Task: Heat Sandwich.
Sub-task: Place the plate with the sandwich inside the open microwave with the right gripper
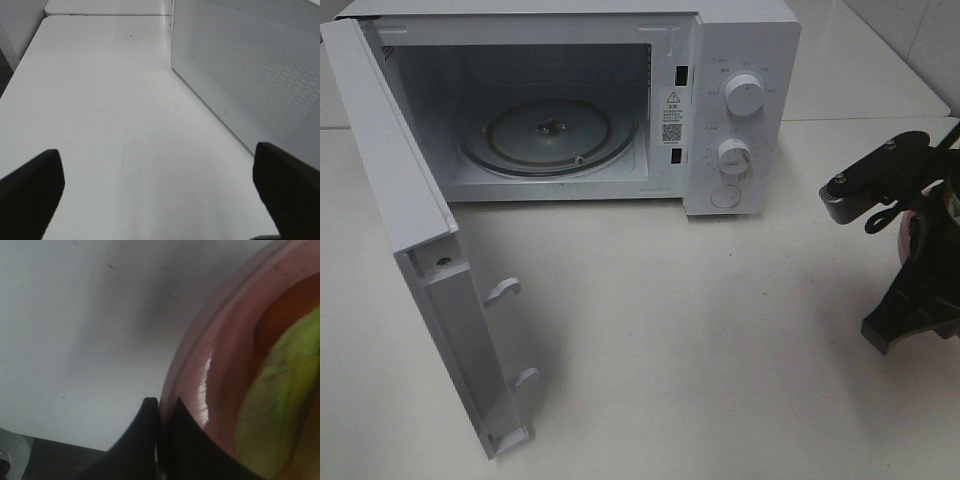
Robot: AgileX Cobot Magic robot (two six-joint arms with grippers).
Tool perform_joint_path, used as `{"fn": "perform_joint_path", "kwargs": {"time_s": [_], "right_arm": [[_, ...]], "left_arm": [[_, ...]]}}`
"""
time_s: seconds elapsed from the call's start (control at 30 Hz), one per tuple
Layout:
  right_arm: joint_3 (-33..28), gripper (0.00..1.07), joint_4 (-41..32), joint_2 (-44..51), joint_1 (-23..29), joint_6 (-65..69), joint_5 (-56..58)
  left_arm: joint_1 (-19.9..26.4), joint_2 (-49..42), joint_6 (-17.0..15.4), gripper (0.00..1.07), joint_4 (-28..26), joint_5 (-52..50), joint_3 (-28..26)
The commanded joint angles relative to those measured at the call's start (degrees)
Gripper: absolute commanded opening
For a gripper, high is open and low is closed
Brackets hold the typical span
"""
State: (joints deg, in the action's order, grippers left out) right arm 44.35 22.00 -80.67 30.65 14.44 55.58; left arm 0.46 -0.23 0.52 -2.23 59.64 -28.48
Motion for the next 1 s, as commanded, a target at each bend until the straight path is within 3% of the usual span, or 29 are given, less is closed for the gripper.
{"fn": "perform_joint_path", "kwargs": {"time_s": [0.03, 1.0], "right_arm": [[-0.34, 0.00, 1.03, 0.97, 2.01, 0.06, 1.03], [-0.34, 0.00, 1.20, 1.38, 22.35, -2.64, 3.50]], "left_arm": [[0.06, -1.49, 0.11, 0.97, -0.23, -0.34, 0.11], [0.06, -1.49, 0.11, 0.97, -0.23, -0.34, 0.11]]}}
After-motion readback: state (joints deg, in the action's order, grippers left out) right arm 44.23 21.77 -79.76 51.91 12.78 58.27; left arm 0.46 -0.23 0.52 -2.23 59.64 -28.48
